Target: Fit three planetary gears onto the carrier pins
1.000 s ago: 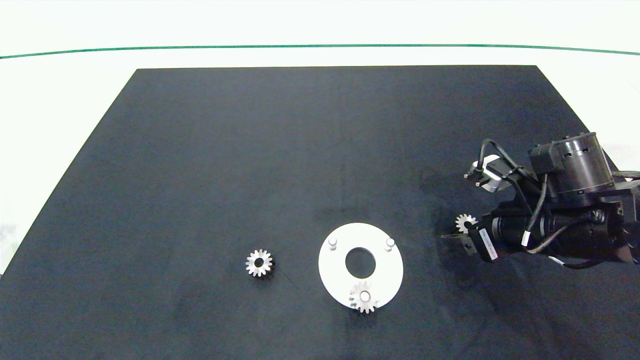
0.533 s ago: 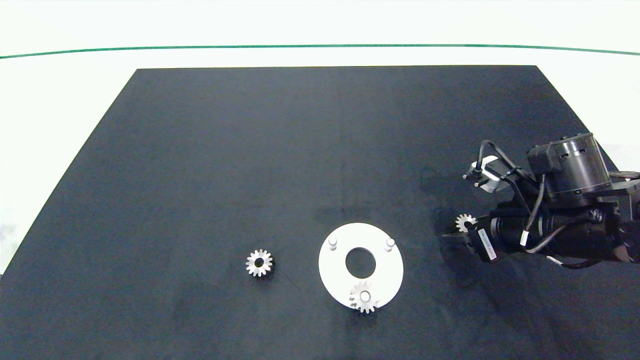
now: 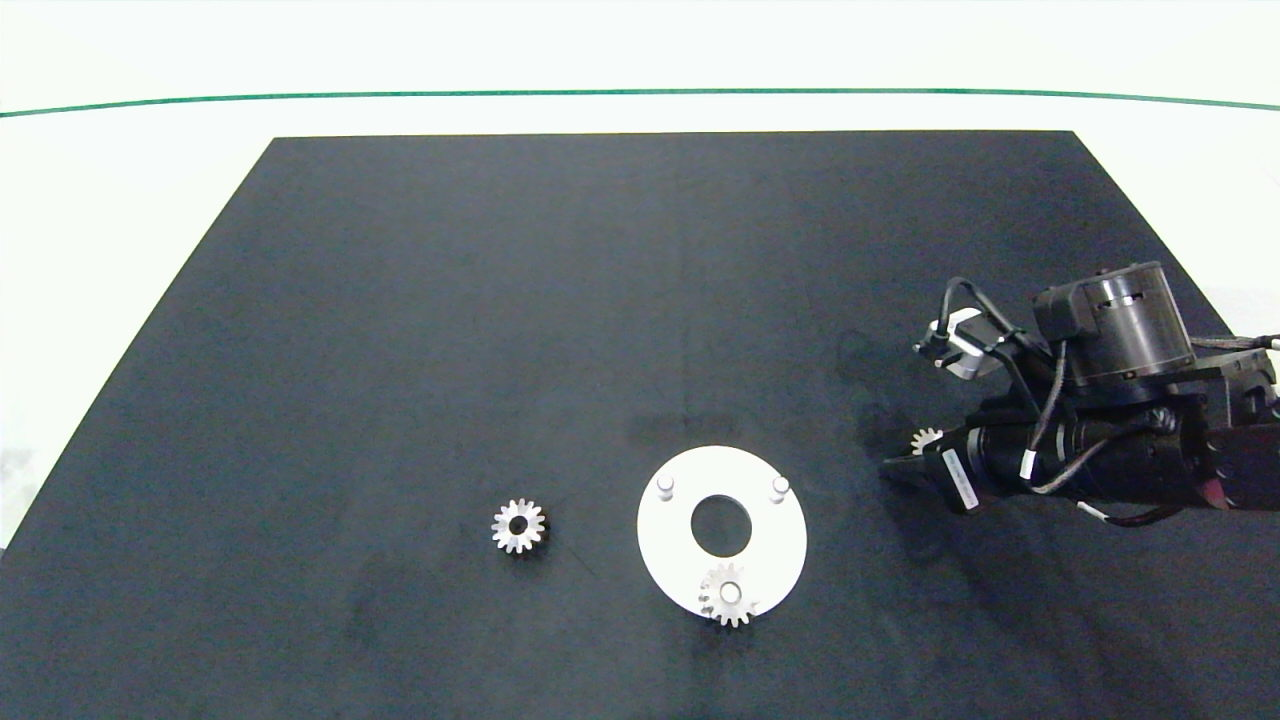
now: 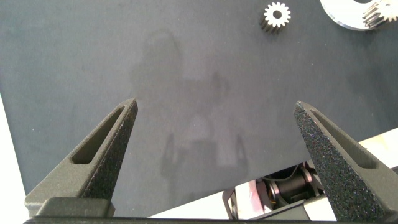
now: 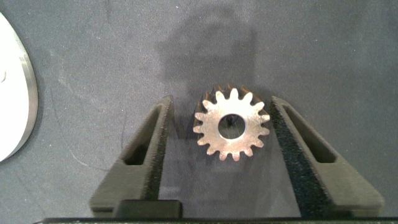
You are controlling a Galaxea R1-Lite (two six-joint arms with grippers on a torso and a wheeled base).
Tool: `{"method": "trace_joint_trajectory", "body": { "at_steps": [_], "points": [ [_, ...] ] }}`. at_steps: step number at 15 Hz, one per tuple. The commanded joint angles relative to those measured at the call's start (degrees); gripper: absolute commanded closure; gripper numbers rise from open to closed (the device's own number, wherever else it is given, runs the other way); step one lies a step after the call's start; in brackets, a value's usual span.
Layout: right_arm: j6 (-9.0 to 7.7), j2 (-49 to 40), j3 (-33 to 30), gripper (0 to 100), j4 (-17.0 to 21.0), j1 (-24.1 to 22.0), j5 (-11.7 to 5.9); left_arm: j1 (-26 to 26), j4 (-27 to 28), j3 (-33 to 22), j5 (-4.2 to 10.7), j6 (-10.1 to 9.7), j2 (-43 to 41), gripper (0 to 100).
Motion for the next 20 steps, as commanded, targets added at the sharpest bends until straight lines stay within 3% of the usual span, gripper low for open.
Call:
{"method": "trace_joint_trajectory", "body": {
  "at_steps": [1,7,16,18,20],
  "points": [
    [-0.09,0.3,-0.1,44,0.1,-0.2,-0.05,0.0,0.2,0.2,0.03,0.03,0.3,0],
    [-0.18,0.4,0.0,56,0.1,-1.0,1.01,0.0,0.2,0.1,0.03,0.03,0.4,0],
    [0.0,0.2,0.5,74,0.5,-1.0,1.1,-0.2,0.2,0.1,0.03,0.03,0.5,0],
    [-0.62,-3.5,1.5,75,1.1,2.1,1.1,-0.2,0.2,0.2,0.03,0.12,0.5,0],
    [-0.88,-7.9,0.7,75,5.7,9.0,0.48,-0.7,0.2,0.3,0.03,0.03,1.0,0]
  ]
}}
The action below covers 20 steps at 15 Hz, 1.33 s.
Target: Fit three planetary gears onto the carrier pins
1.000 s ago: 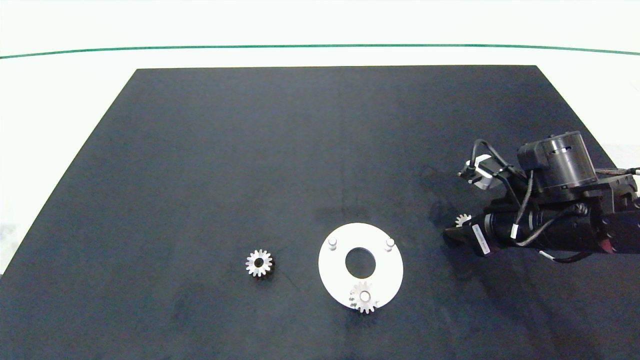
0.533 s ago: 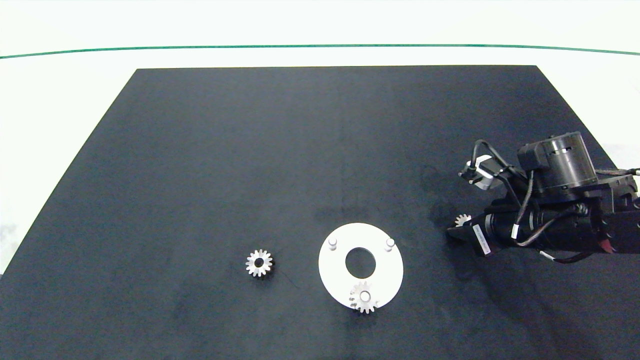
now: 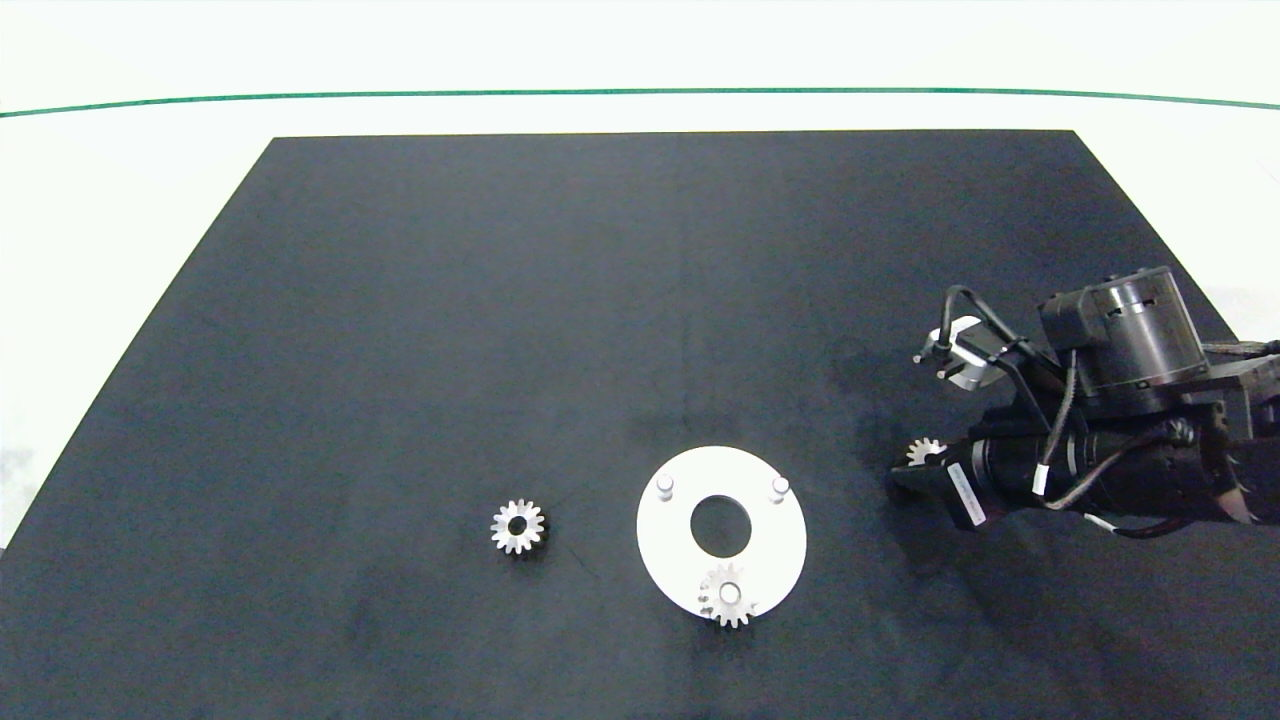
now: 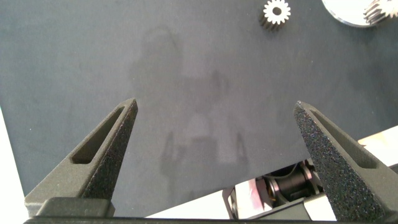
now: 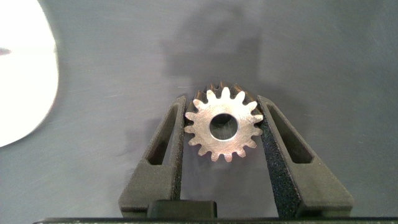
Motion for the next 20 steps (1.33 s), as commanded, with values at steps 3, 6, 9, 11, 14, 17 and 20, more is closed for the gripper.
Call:
{"method": "trace_joint_trajectory", "body": {
  "at_steps": [3,6,9,11,14,17,20],
  "points": [
    [-0.28,-6.8,-4.0,75,9.5,19.7,-6.58,-0.6,0.1,0.1,0.03,-0.01,0.5,0],
    [-0.11,-1.7,-6.3,75,9.4,24.8,-10.54,-0.6,0.1,-0.3,0.03,-0.01,0.2,0],
    [0.07,2.1,-8.5,75,9.3,24.5,-10.63,-0.6,0.1,-0.4,0.03,-0.01,0.0,0],
    [-0.02,4.6,-10.0,75,9.3,23.0,-10.63,-0.6,0.1,-0.3,0.03,0.08,0.1,0],
    [0.16,7.5,-12.0,75,9.2,21.6,-10.63,-0.6,0.1,-0.4,0.03,0.08,0.1,0],
    [0.07,8.4,-14.1,75,9.2,21.5,-10.63,-0.6,0.1,-0.5,0.03,0.08,0.2,0],
    [-0.02,8.5,-14.8,75,9.2,21.4,-10.63,-0.7,0.1,-0.5,0.03,0.08,0.3,0]
  ]
}}
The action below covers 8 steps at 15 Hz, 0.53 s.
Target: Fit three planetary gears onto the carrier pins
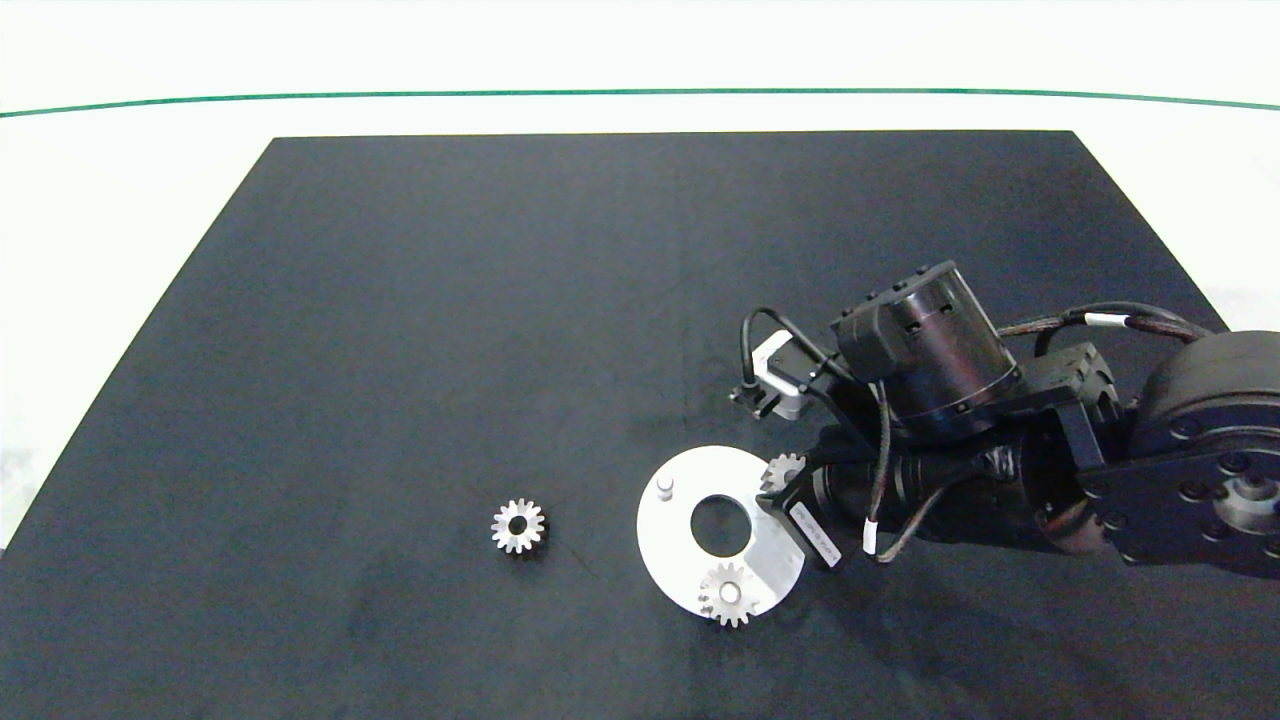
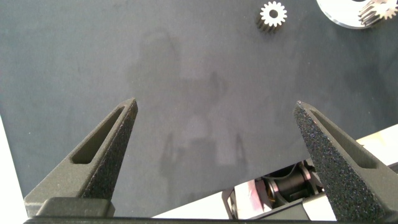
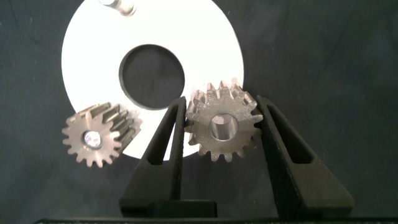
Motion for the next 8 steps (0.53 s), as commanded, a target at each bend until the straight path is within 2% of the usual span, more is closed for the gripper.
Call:
{"method": "trace_joint_trajectory", "body": {
  "at_steps": [1,8],
  "points": [
    [0.0,0.6,-0.4,75,0.1,-0.2,-0.07,0.0,0.1,0.0,0.04,0.03,0.0,0],
    [0.17,1.7,-0.7,75,0.0,-0.8,0.02,-0.1,0.1,0.1,0.04,0.03,0.1,0]
  ]
}}
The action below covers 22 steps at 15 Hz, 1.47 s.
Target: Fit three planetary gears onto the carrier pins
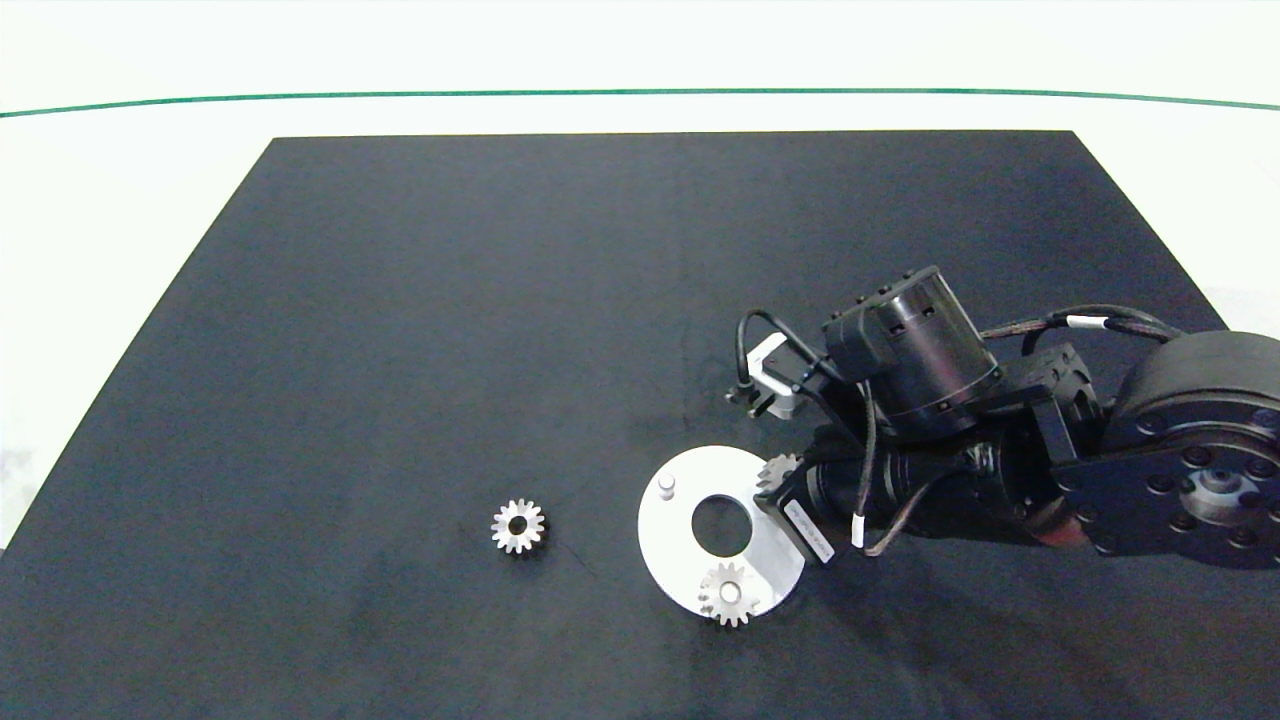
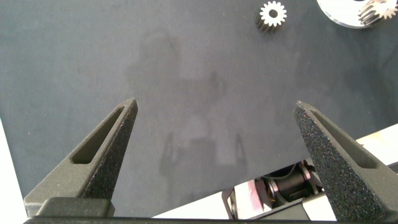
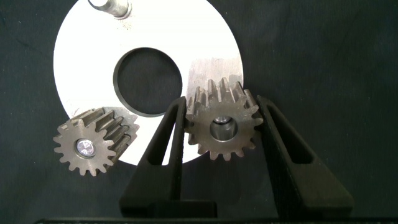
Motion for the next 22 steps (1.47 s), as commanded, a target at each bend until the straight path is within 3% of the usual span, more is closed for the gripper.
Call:
{"method": "trace_joint_trajectory", "body": {
  "at_steps": [1,3,4,12,13,15,16,17,18,19,20,21,22],
  "points": [
    [-0.08,0.4,-0.4,75,0.0,-0.1,-0.09,0.0,0.2,0.0,0.03,0.06,0.1,0],
    [-0.08,0.7,-1.2,75,0.0,-0.1,-0.09,0.0,0.2,0.0,0.03,0.06,0.0,0],
    [0.09,1.1,-1.5,0,0.0,-0.1,-0.09,0.0,0.2,0.0,0.03,0.06,-0.1,0],
    [0.8,-0.6,-0.7,0,0.1,-0.1,-0.09,0.0,0.3,0.1,0.03,0.06,-0.5,0],
    [1.41,-6.4,1.4,0,0.1,-0.1,-0.79,0.0,0.3,0.7,0.12,0.06,-0.5,0],
    [1.41,-17.6,6.5,0,0.4,-0.7,-4.75,0.0,-0.6,1.6,0.29,0.67,1.0,0],
    [1.06,-25.3,10.7,0,0.5,-1.6,-5.98,-0.2,-4.6,3.7,0.38,1.73,4.0,0],
    [0.8,-31.6,13.3,0,0.8,-1.7,-6.77,-1.2,-11.1,8.1,0.29,5.51,6.8,0],
    [0.44,-36.8,15.2,0,1.8,-1.7,-7.65,-4.2,-20.0,13.7,0.2,9.37,10.3,0],
    [0.0,-41.6,16.1,0,3.5,-1.7,-8.26,-8.7,-30.9,18.6,0.29,11.13,16.7,0],
    [-0.08,-43.4,16.1,0,4.3,-1.7,-8.44,-10.0,-35.7,19.9,0.47,11.22,19.8,0],
    [-0.7,-47.5,15.9,0,7.2,-1.7,-9.14,-10.3,-46.6,21.0,0.82,11.39,28.6,0],
    [-1.75,-50.5,15.9,0,8.6,-1.9,-9.58,-9.6,-52.4,20.9,0.91,12.01,36.3,0]
  ]
}}
